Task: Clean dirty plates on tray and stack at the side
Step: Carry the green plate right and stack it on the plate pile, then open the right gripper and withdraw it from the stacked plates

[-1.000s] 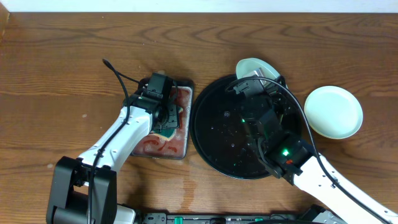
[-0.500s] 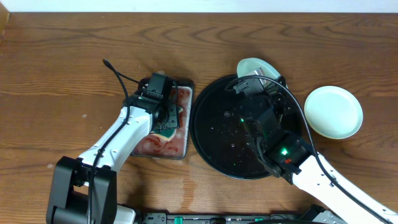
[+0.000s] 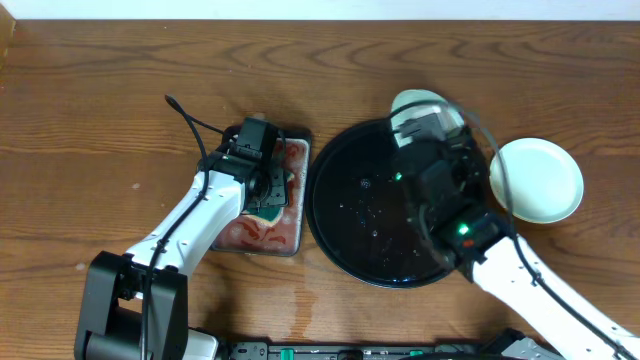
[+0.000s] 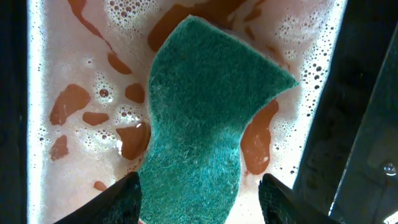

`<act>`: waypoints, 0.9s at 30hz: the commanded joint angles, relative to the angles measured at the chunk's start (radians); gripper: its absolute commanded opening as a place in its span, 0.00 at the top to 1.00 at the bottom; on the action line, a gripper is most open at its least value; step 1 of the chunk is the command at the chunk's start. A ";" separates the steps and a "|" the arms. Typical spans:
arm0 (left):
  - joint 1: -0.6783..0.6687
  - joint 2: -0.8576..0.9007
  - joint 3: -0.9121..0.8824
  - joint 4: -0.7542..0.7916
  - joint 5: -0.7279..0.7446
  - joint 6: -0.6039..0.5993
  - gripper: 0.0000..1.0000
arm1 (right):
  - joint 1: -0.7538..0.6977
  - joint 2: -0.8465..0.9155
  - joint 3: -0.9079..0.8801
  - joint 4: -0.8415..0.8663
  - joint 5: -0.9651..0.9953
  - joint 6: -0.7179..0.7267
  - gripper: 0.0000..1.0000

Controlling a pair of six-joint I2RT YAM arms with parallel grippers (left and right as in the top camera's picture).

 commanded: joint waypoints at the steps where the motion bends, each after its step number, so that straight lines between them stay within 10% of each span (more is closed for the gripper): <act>1: 0.002 0.000 -0.018 -0.003 -0.008 -0.006 0.38 | -0.145 0.036 0.000 -0.075 -0.235 0.363 0.99; 12: 0.002 0.000 -0.018 -0.003 -0.008 -0.006 0.38 | -0.808 0.118 0.000 -0.206 -1.183 0.835 0.99; 27: 0.002 0.000 -0.018 -0.003 -0.008 -0.006 0.38 | -1.253 0.126 -0.003 -0.325 -1.187 0.867 0.99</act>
